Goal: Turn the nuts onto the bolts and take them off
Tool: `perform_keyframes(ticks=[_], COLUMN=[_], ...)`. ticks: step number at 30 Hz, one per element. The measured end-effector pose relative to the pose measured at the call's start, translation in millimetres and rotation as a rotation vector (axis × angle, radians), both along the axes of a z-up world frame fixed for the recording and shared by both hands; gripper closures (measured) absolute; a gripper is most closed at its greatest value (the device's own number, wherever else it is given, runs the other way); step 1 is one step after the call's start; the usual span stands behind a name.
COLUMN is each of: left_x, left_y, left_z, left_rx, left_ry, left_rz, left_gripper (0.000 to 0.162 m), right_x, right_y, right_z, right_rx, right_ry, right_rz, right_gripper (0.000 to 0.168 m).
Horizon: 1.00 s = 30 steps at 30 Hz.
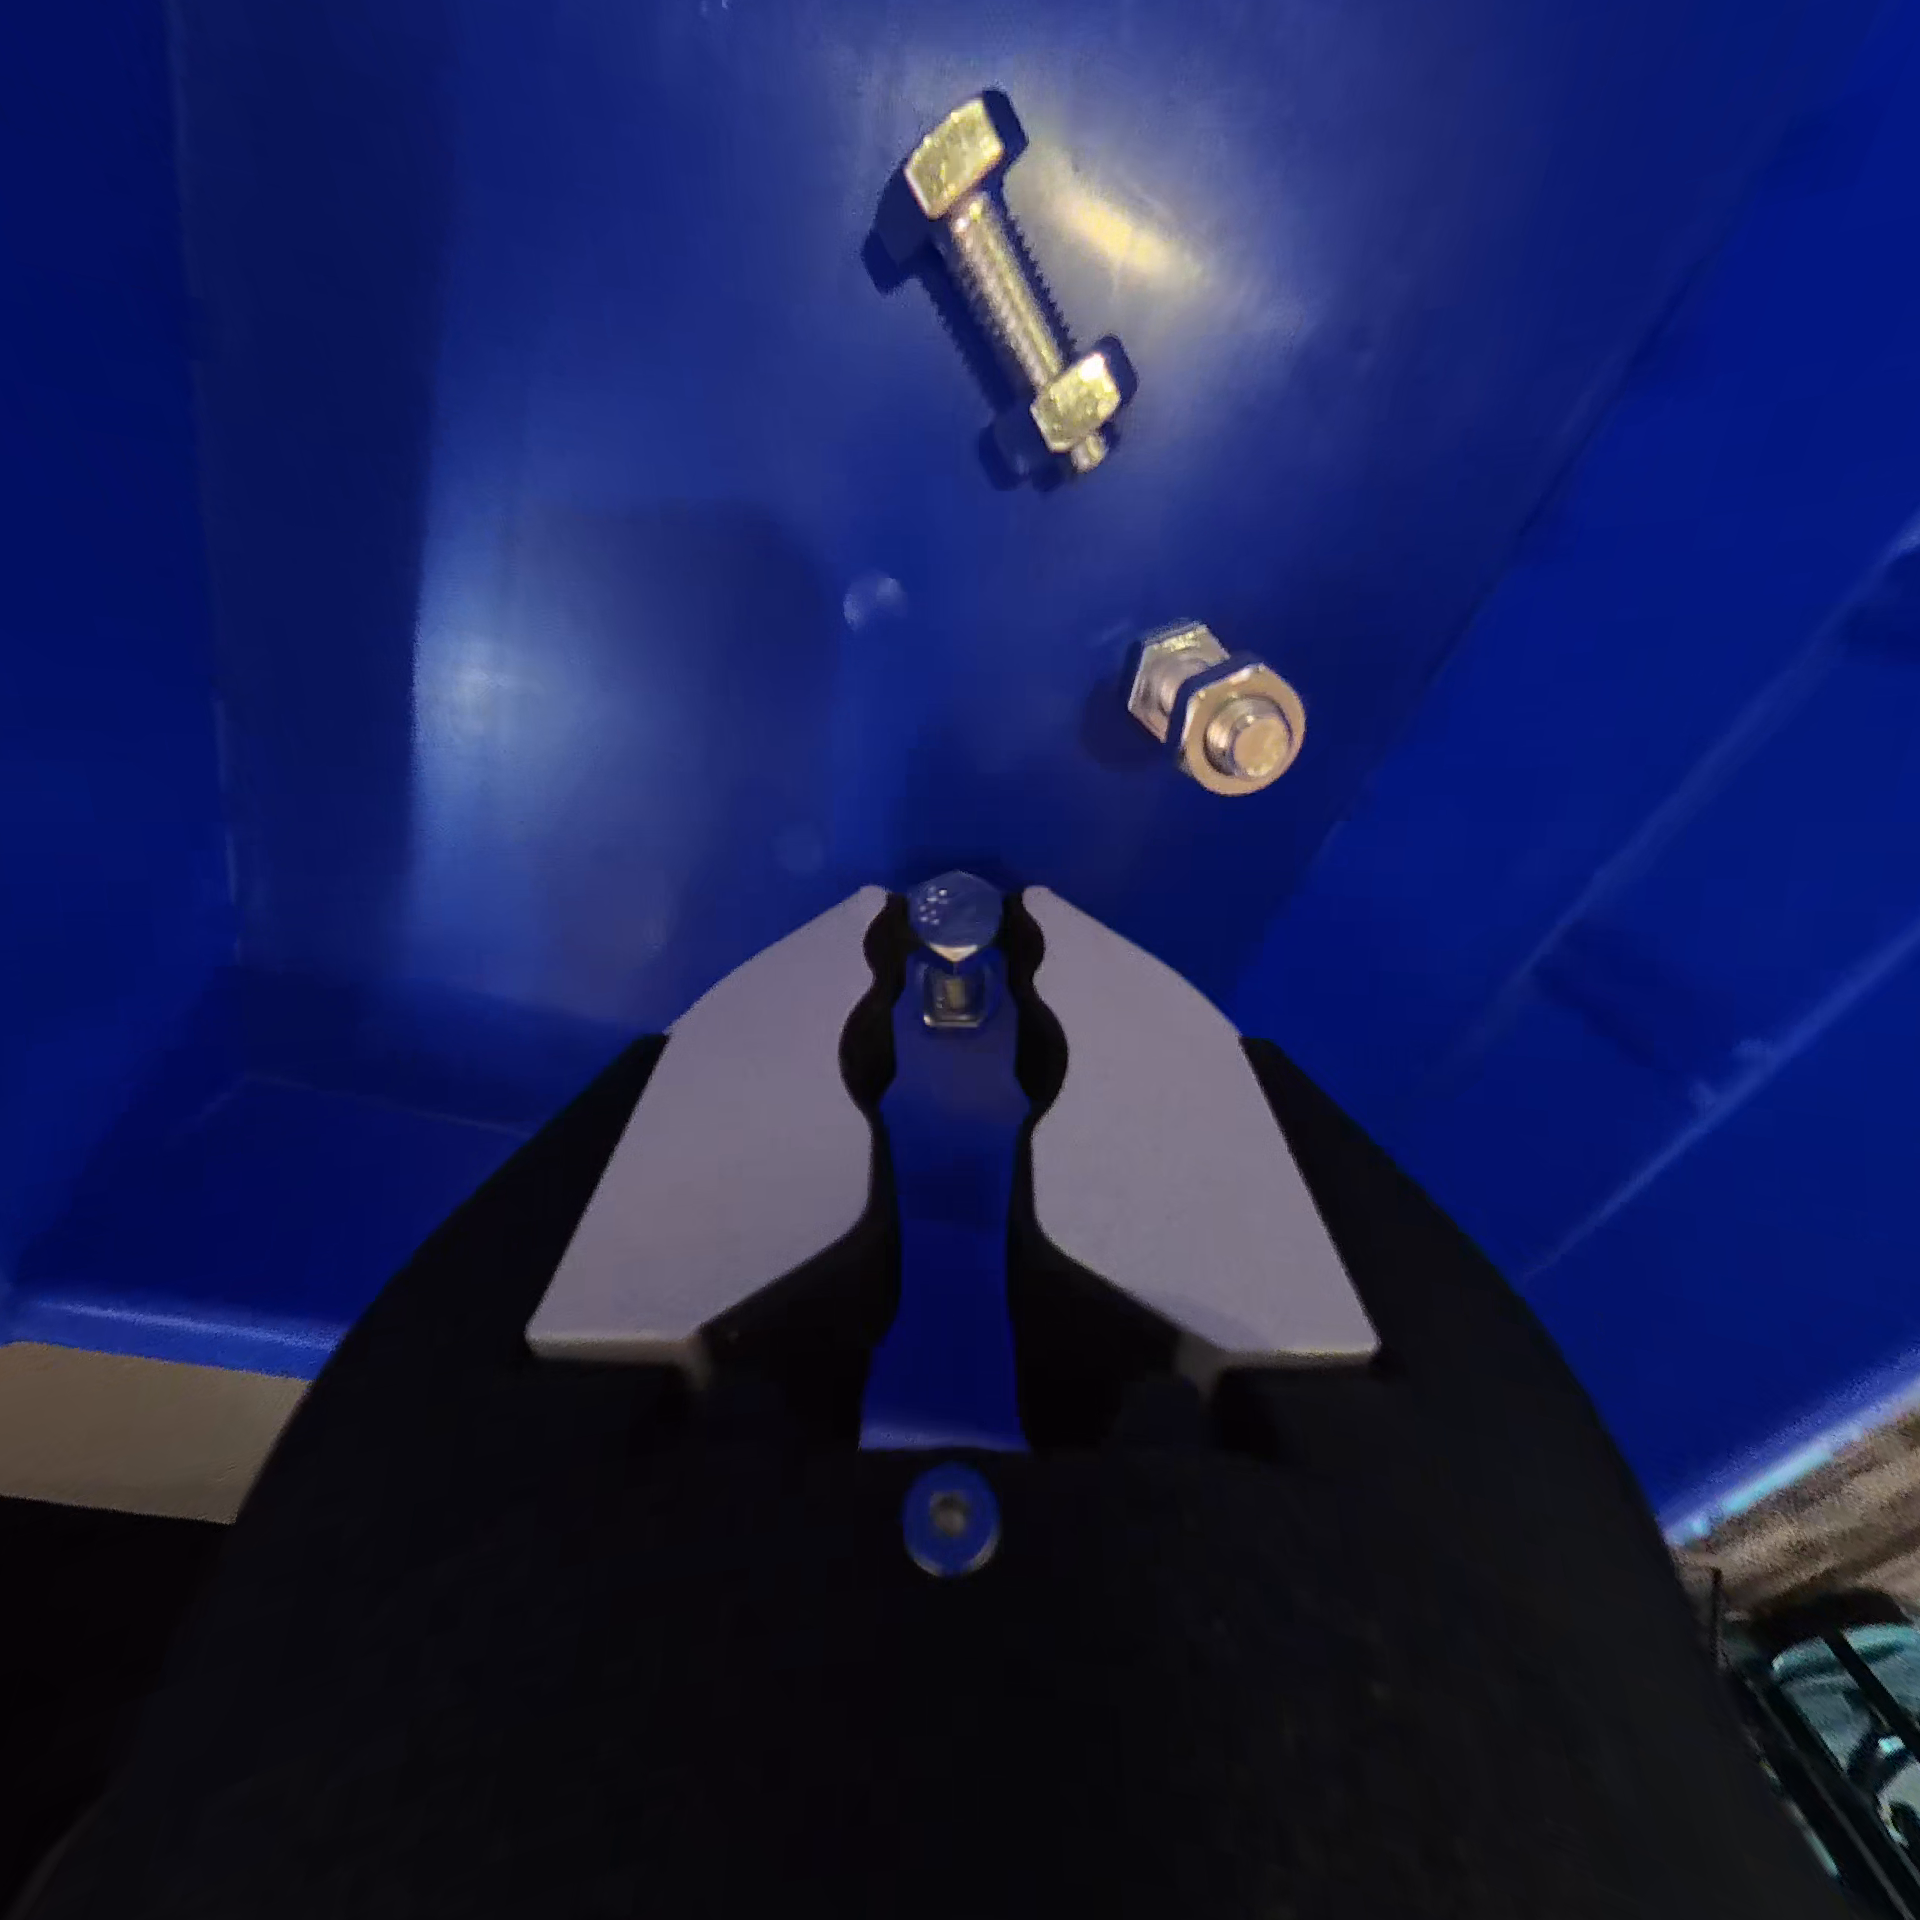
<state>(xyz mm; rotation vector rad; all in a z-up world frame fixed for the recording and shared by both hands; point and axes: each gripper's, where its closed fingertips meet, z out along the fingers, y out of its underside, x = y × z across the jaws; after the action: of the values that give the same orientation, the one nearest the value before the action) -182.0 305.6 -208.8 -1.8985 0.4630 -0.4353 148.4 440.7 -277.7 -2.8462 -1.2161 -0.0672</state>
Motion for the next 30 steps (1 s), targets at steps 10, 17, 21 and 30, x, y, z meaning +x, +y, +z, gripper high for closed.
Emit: perform_keyframes(ticks=[10, 17, 21, 30], left_x=[-7, -3, -5, -14], left_y=[3, 1, 2, 3], left_z=[3, 1, 4, 17], left_rx=[0.005, 0.008, 0.017, 0.065], left_ry=[-0.015, 0.01, 0.008, -0.009], left_rz=[0.022, 0.012, 0.019, 0.06], left_gripper=[0.1, 0.099, 0.099, 0.099], right_x=[-7, -2, -47, -252], right_y=[2, -4, -9, -99], right_z=[-7, 30, 124, 181], right_rx=[-0.011, 0.068, 0.361, 0.671], right_ry=[0.054, 0.038, 0.251, 1.224], right_rz=[0.011, 0.027, 0.136, 0.306], right_gripper=[0.15, 0.13, 0.13, 0.111])
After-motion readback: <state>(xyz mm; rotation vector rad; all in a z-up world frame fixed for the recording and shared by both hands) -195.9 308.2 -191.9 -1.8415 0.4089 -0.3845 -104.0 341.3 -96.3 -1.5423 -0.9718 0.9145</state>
